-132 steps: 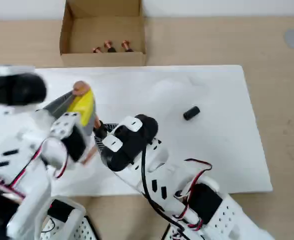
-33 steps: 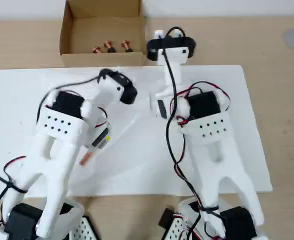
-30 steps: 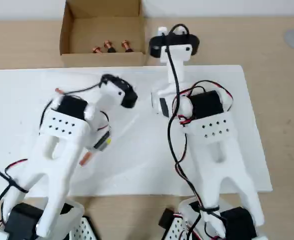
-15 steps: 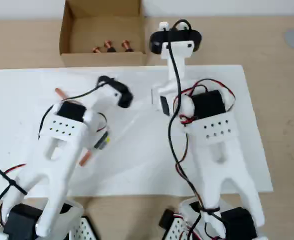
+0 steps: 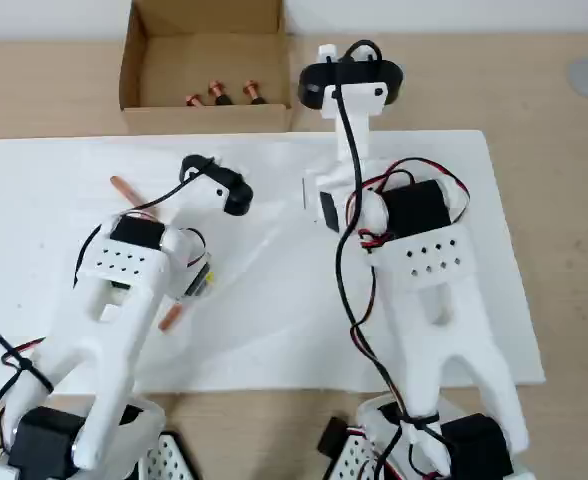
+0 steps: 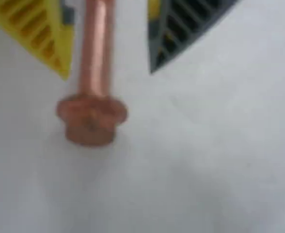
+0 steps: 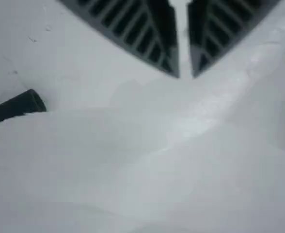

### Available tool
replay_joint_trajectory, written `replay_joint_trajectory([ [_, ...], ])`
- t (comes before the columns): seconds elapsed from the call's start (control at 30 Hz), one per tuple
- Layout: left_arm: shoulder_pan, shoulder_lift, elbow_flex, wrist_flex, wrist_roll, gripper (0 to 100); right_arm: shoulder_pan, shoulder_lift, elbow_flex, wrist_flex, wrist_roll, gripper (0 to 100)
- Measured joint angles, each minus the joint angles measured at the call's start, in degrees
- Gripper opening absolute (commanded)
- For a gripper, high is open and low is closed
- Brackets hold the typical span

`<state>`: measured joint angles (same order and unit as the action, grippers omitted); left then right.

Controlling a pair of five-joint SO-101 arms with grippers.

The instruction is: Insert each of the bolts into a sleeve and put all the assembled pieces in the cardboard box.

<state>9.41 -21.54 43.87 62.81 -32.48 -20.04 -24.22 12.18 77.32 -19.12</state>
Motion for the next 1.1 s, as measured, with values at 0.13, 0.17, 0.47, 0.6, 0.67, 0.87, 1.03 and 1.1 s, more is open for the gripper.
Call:
replay_joint_trajectory([
  [0.13,0.0,0.0,2.4,-2.7,0.0,12,0.0,0.0,0.0,0.0,0.0,1.0],
  [0.17,0.0,0.0,3.0,-3.5,0.0,12,0.0,0.0,0.0,0.0,0.0,1.0],
  [0.47,0.0,0.0,9.0,-11.1,0.0,12,0.0,0.0,0.0,0.0,0.0,1.0],
  [0.6,0.0,-0.2,10.5,-12.8,0.0,12,0.0,0.0,0.0,0.0,0.0,1.0],
  [0.67,0.0,-0.6,11.2,-13.2,0.0,12,0.0,0.0,0.0,0.0,0.0,1.0],
  [0.87,0.0,-0.7,11.4,-13.3,0.0,12,0.0,0.0,0.0,0.0,0.0,1.0],
  [1.03,0.0,-0.7,11.1,-11.2,-0.1,5,0.0,0.0,0.0,0.0,0.0,1.0],
  [1.1,0.1,-0.7,11.1,-9.9,-0.1,0,0.0,0.0,0.0,0.0,0.0,1.0],
])
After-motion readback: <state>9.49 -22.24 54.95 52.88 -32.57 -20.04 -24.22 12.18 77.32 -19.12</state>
